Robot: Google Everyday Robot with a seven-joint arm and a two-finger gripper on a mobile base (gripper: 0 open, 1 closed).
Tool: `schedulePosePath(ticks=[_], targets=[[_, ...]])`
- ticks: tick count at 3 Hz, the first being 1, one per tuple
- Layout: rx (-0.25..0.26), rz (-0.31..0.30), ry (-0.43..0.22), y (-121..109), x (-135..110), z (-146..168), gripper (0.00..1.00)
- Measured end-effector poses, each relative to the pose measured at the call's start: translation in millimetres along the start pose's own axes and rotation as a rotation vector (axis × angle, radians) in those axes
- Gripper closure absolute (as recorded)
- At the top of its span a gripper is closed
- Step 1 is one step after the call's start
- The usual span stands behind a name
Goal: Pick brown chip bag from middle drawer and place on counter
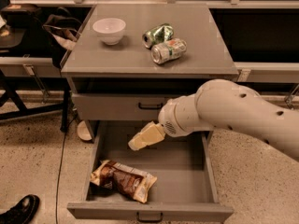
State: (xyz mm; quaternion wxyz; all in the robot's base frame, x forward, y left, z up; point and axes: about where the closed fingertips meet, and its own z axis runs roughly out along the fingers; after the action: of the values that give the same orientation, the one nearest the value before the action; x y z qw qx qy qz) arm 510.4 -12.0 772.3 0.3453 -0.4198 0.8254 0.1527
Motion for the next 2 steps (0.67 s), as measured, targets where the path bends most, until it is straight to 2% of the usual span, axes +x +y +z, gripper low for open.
schedulePosePath(ticks=[1, 2], targets=[[0.0, 0.0, 0.0, 0, 0, 0, 0.0], [-0.012, 0.009, 0.039, 7, 19, 32, 0.0]])
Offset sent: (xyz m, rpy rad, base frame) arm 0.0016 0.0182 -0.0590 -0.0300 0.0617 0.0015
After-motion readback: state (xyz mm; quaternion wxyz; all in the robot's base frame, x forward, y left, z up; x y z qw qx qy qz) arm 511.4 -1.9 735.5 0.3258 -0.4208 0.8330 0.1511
